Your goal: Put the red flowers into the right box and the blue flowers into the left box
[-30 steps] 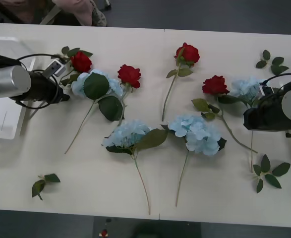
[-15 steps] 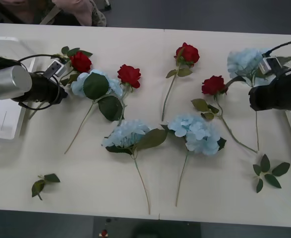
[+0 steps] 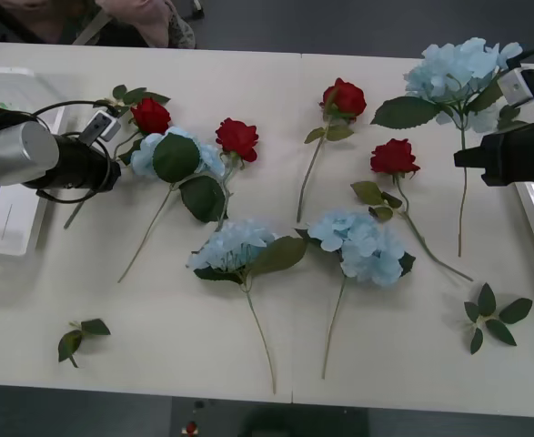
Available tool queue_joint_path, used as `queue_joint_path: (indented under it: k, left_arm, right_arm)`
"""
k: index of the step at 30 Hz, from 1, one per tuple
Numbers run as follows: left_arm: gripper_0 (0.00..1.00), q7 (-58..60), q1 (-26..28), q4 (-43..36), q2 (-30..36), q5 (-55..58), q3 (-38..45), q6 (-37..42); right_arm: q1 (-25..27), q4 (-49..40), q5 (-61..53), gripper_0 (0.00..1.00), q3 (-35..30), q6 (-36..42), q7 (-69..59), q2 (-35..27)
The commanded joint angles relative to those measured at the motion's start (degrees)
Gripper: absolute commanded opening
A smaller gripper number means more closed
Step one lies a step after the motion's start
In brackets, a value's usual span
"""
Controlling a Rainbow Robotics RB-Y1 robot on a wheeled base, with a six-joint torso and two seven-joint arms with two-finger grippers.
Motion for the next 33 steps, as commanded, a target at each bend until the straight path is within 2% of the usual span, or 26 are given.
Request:
queue_joint_path:
  k: [1,6,10,12,13,14,15,16,20,24,33]
  left_arm:
    - [0.0,1.41,-0.96,0.84,0.36,0.78,-0.04,-0.59]
    - [0.0,1.23,-0.96,-2.5,3.27,4.83,-0.04,-0.59]
    - [0.0,1.41,-0.96,-11.38,8.71,12.65,-0.04,-0.59]
    - [0.0,1.41,-0.96,-15.33,11.0,16.87,0.05,-0.59]
    - [0.0,1.32,-0.96,-17.97,12.49,20.21,0.14,-0.59]
    - [0.0,1.15,-0.96,-20.61,13.99,23.02,0.31,-0.59]
    - [0.0,1.06,-0.96,-22.01,14.69,24.08,0.49,-0.59]
    - [0.0,0.97,-0.96,-24.82,16.62,26.27,0.58,-0.59]
    - [0.0,0.88,-0.96,-33.26,21.81,34.97,1.54,-0.59]
    - [0.0,0.97,-1.04,-37.04,21.55,40.42,4.09,-0.59]
    - [0.0,1.06,-0.96,-39.85,9.24,39.46,15.52,-3.31]
  right_arm:
    - [-1.01,-1.58,-1.99,0.0,0.18,-0.02,4.06,0.01]
    - [-1.01,-1.58,-2.08,0.0,0.01,-0.02,4.32,0.01]
    - [-1.01,-1.58,-1.99,0.0,-0.25,0.06,4.85,-0.08]
    - [-0.92,-1.58,-1.91,0.06,-0.43,-0.02,5.11,-0.08]
    - [-0.92,-1.58,-1.91,0.23,-0.61,0.06,5.46,-0.08]
    - [-1.01,-1.67,-1.64,0.61,-0.87,0.06,5.73,0.01]
    - [-0.92,-1.58,-1.47,0.77,-0.96,0.06,5.9,0.01]
    - [-0.92,-1.58,-1.03,1.0,-1.13,0.06,6.17,0.01]
    - [-0.92,-1.58,0.29,1.0,-1.22,0.06,7.13,0.01]
    - [-0.92,-1.58,-0.94,1.0,-1.31,-0.02,8.01,0.01]
    - [-0.92,-1.58,-13.16,1.0,-3.59,1.21,15.92,1.76]
